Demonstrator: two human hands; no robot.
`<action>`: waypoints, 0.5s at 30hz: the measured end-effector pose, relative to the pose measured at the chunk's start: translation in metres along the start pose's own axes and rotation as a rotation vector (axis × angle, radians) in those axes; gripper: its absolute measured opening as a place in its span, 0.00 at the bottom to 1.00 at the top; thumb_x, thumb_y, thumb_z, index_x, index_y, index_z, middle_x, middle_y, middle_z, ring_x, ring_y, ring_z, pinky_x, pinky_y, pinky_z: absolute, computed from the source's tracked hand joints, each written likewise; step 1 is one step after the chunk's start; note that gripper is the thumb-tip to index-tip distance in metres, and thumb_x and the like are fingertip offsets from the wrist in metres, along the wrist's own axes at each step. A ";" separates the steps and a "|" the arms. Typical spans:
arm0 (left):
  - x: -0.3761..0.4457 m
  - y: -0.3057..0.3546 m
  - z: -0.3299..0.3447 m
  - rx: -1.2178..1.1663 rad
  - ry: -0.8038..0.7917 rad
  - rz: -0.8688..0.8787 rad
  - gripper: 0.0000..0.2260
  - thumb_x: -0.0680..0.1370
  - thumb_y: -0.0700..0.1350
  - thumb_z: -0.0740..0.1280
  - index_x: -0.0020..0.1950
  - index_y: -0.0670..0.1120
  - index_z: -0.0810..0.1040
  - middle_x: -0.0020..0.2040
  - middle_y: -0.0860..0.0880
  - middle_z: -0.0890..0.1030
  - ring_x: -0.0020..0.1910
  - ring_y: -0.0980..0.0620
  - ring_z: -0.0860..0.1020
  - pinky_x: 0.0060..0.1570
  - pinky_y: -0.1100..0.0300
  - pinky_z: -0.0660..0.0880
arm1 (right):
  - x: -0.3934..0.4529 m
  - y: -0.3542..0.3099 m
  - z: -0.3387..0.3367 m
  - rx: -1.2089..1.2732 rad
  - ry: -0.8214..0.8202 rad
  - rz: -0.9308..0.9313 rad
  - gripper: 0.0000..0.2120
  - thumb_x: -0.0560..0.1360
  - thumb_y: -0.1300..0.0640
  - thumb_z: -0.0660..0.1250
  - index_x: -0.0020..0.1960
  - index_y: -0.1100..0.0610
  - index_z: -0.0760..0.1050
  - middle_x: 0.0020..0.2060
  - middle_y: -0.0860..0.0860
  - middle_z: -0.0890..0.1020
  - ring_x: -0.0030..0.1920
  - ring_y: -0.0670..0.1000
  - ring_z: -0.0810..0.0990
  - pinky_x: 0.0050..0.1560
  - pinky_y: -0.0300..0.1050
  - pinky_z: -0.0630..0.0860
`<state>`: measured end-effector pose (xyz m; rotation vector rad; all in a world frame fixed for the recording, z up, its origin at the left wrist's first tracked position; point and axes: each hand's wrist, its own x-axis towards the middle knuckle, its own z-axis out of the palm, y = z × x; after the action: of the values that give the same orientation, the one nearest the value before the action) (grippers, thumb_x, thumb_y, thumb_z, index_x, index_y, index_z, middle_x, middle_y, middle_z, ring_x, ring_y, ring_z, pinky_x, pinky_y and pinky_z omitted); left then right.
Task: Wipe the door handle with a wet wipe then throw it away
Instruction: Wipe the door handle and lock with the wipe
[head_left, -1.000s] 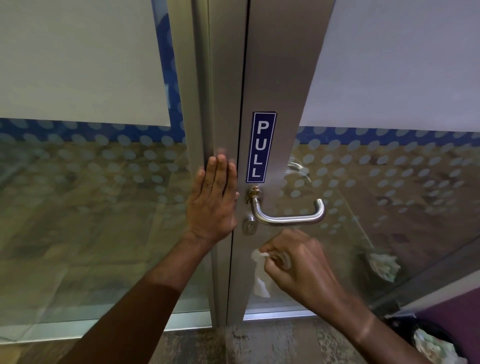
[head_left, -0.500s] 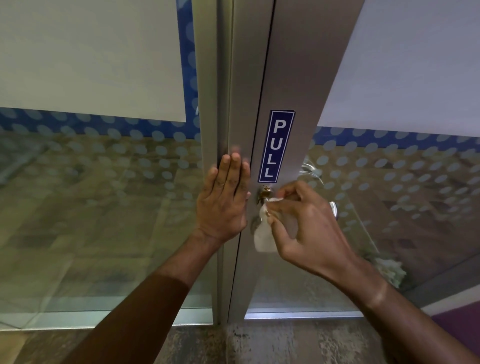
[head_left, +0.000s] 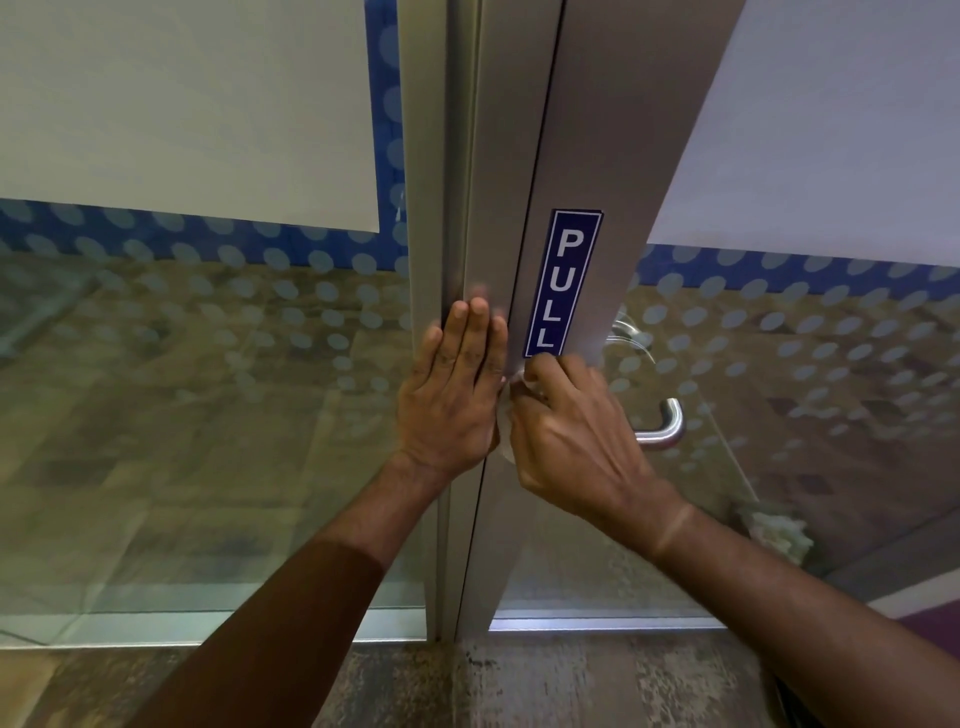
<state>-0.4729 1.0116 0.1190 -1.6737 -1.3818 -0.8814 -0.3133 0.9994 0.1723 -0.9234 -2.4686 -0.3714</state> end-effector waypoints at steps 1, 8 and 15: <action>-0.001 0.000 0.002 -0.001 0.007 0.003 0.34 0.82 0.49 0.53 0.78 0.41 0.35 0.78 0.43 0.31 0.79 0.47 0.35 0.77 0.52 0.35 | -0.001 0.001 0.001 -0.010 -0.008 -0.002 0.13 0.77 0.54 0.63 0.52 0.63 0.79 0.50 0.57 0.78 0.50 0.56 0.73 0.47 0.50 0.74; -0.005 0.001 0.009 -0.002 0.020 -0.024 0.28 0.84 0.48 0.47 0.78 0.41 0.36 0.79 0.44 0.32 0.79 0.48 0.35 0.78 0.53 0.35 | 0.000 -0.001 0.007 -0.053 0.026 0.057 0.09 0.77 0.59 0.69 0.53 0.64 0.79 0.49 0.58 0.79 0.49 0.56 0.76 0.51 0.51 0.78; -0.006 0.006 0.007 -0.007 0.019 -0.045 0.28 0.83 0.45 0.48 0.78 0.42 0.35 0.79 0.44 0.31 0.79 0.48 0.35 0.78 0.53 0.36 | 0.005 -0.007 0.006 -0.020 0.077 0.196 0.06 0.74 0.60 0.73 0.46 0.64 0.80 0.45 0.57 0.79 0.45 0.56 0.77 0.46 0.50 0.80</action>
<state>-0.4678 1.0144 0.1097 -1.6410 -1.4105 -0.9259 -0.3232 0.9992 0.1691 -1.1267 -2.2843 -0.3576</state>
